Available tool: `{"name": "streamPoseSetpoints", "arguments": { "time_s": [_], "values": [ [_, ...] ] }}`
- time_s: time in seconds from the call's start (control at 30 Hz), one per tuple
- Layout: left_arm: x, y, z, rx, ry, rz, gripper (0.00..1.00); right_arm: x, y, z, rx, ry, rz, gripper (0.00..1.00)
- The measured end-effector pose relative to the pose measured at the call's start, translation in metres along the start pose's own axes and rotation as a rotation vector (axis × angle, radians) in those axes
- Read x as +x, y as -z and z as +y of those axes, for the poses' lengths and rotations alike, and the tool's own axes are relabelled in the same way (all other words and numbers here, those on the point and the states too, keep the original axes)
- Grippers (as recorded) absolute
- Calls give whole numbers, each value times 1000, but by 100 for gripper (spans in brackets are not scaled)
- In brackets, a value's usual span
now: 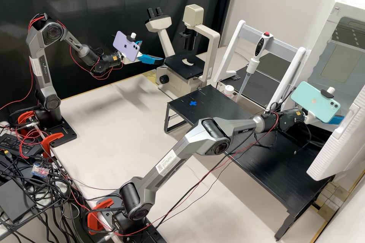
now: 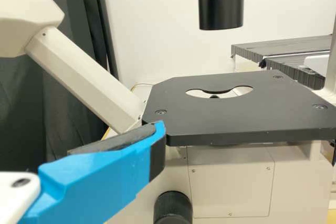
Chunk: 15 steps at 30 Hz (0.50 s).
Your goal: Move the petri dish to the incubator
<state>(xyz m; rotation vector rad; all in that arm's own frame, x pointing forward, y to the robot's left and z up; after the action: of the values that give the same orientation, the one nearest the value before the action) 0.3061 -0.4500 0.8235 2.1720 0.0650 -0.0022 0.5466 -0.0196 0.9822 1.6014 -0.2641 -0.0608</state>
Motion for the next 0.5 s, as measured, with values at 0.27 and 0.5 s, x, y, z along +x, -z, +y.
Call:
{"name": "streamPoseSetpoints", "arguments": {
  "time_s": [0.27,0.5],
  "values": [
    [0,0,0,0,0,0,100,-5,-7,-9,-24,32,-9,100],
    [0,0,0,0,0,0,100,-31,-13,-5,20,32,23,100]
  ]
}}
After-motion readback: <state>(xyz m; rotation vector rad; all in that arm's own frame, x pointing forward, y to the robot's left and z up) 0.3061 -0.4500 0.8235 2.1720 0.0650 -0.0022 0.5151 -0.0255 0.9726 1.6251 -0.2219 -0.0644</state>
